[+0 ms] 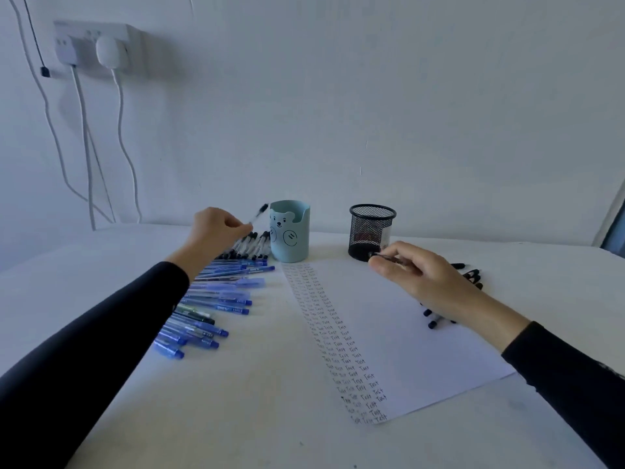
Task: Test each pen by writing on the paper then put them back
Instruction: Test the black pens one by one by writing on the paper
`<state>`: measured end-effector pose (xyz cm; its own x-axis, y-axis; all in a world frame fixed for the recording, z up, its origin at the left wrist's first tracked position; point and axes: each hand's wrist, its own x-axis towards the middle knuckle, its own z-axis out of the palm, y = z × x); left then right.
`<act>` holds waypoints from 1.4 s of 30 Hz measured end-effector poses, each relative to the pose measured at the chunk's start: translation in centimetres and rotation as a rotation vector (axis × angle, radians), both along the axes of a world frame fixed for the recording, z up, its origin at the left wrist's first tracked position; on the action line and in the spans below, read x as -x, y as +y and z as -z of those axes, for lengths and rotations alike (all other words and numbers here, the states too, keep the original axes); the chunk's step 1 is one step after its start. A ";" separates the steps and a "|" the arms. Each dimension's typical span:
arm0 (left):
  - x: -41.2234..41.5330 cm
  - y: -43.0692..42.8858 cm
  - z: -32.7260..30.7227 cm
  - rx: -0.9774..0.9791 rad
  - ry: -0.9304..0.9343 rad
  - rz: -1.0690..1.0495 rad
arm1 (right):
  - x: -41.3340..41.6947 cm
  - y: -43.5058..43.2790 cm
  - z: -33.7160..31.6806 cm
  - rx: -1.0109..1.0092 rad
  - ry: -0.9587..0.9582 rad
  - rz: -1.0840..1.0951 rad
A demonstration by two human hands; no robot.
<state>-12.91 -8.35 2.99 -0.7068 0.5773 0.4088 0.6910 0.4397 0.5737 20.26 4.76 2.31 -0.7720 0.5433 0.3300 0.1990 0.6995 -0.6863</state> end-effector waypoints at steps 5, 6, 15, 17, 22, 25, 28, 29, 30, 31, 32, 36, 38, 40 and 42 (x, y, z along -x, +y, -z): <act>0.6 2.3 1.6 0.212 0.094 -0.055 | -0.2 -0.6 -0.2 0.149 0.122 -0.034; 0.6 2.5 1.8 0.240 0.112 -0.051 | -0.3 -0.7 -0.2 0.158 0.152 -0.041; -0.9 1.4 1.9 0.154 0.144 0.012 | 0.3 -1.6 0.5 0.059 0.111 -0.102; -2.9 0.6 2.1 0.142 0.194 0.150 | 0.2 -1.9 -0.1 0.213 0.142 -0.089; -9.1 -1.5 3.7 0.288 0.211 0.594 | -0.9 -3.1 -0.1 0.513 0.062 -0.182; -10.7 -2.0 4.1 0.461 0.229 0.617 | -1.6 -4.4 0.7 0.492 -0.025 -0.233; -11.1 -1.9 4.1 0.542 0.244 0.597 | -2.6 -6.1 1.5 0.384 -0.074 -0.186; -11.0 -1.9 4.1 0.552 0.240 0.593 | -2.9 -6.7 2.0 0.348 -0.070 -0.176; -11.0 -1.9 4.1 0.561 0.237 0.591 | -3.1 -7.3 2.4 0.324 -0.065 -0.165; -11.1 -1.8 4.1 0.572 0.235 0.589 | -3.3 -7.6 3.0 0.309 -0.050 -0.152; -11.1 -1.8 4.1 0.579 0.233 0.588 | -3.4 -8.0 3.3 0.302 -0.035 -0.127; -11.1 -1.8 4.3 0.579 0.214 0.589 | -3.3 -8.4 3.9 0.328 0.014 -0.065; -11.1 -1.8 4.4 0.563 0.202 0.595 | -3.2 -8.5 4.0 0.336 0.014 -0.071; -11.0 -1.8 4.4 0.563 0.192 0.597 | -3.1 -8.5 4.1 0.343 0.019 -0.079; -11.0 -1.7 4.3 0.568 0.185 0.601 | -3.1 -8.6 4.0 0.348 0.022 -0.088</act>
